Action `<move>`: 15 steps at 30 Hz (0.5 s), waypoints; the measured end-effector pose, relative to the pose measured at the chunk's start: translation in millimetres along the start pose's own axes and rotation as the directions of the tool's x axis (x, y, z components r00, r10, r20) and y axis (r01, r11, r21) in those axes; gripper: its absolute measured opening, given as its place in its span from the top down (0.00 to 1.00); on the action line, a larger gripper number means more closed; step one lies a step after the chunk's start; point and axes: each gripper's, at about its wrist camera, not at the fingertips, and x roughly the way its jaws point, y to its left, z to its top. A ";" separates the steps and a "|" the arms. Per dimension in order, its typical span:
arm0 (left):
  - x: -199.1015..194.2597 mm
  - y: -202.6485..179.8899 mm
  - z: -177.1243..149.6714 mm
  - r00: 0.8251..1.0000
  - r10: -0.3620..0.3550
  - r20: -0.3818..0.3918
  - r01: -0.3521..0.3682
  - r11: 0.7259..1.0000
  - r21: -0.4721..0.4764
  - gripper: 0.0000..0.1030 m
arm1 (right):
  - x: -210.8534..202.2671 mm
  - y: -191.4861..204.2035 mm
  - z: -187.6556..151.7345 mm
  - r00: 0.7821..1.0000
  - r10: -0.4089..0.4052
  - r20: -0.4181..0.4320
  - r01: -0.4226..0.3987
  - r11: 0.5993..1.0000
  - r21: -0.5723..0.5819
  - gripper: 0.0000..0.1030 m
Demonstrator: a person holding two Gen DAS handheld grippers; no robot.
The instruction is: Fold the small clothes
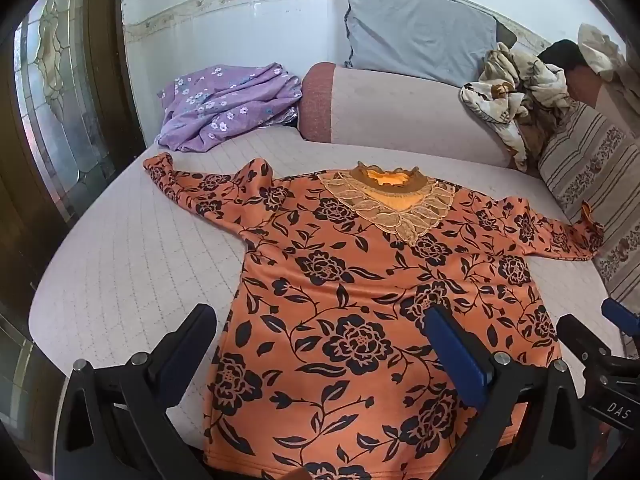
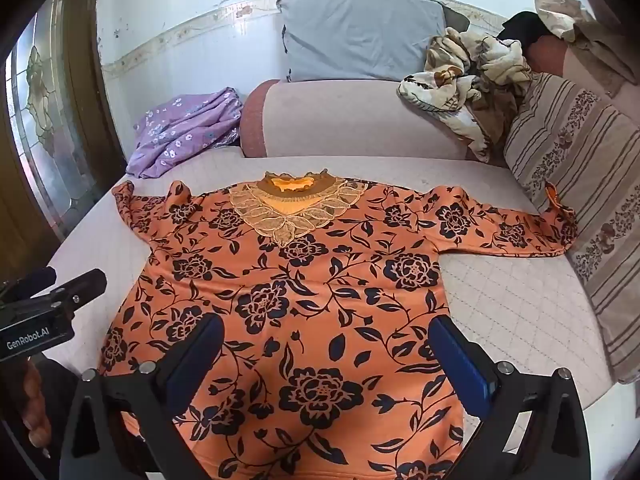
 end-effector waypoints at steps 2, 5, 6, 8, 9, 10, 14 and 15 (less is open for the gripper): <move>1.1 -1.2 0.6 1.000 -0.010 -0.011 0.010 1.000 -0.006 0.00 | -0.1 -0.1 0.1 1.000 0.001 0.002 -0.001 1.000 0.002 0.00; 5.9 1.5 -3.4 0.999 -0.031 -0.011 0.030 0.999 -0.031 0.00 | 0.6 0.3 0.6 1.000 -0.006 0.007 0.006 1.000 -0.003 0.00; 6.2 0.8 -4.7 1.000 -0.019 -0.008 0.019 0.999 -0.033 0.00 | 1.2 0.5 0.8 1.000 -0.007 0.007 0.007 1.000 -0.003 0.00; 10.9 1.3 -9.1 1.000 -0.013 -0.006 0.012 0.999 -0.043 0.00 | 5.2 5.0 -0.1 1.000 -0.009 0.005 0.009 1.000 -0.006 0.00; 12.6 0.4 -10.6 1.000 -0.008 -0.014 0.007 0.999 -0.036 0.00 | 6.4 3.8 1.0 1.000 -0.005 0.001 0.005 1.000 -0.004 0.00; 13.1 1.6 -7.6 1.000 -0.006 -0.028 0.005 1.000 -0.029 0.00 | 7.1 4.0 0.7 1.000 -0.002 0.002 0.002 1.000 -0.003 0.00; 16.1 5.4 -7.3 0.999 -0.001 -0.040 0.001 1.000 -0.023 0.00 | 9.3 5.4 -2.4 1.000 0.000 0.006 0.000 1.000 -0.003 0.00; 16.5 5.2 -7.3 0.999 0.001 -0.040 -0.001 1.000 -0.020 0.00 | 9.9 5.5 -2.6 1.000 -0.001 0.005 0.001 1.000 -0.003 0.00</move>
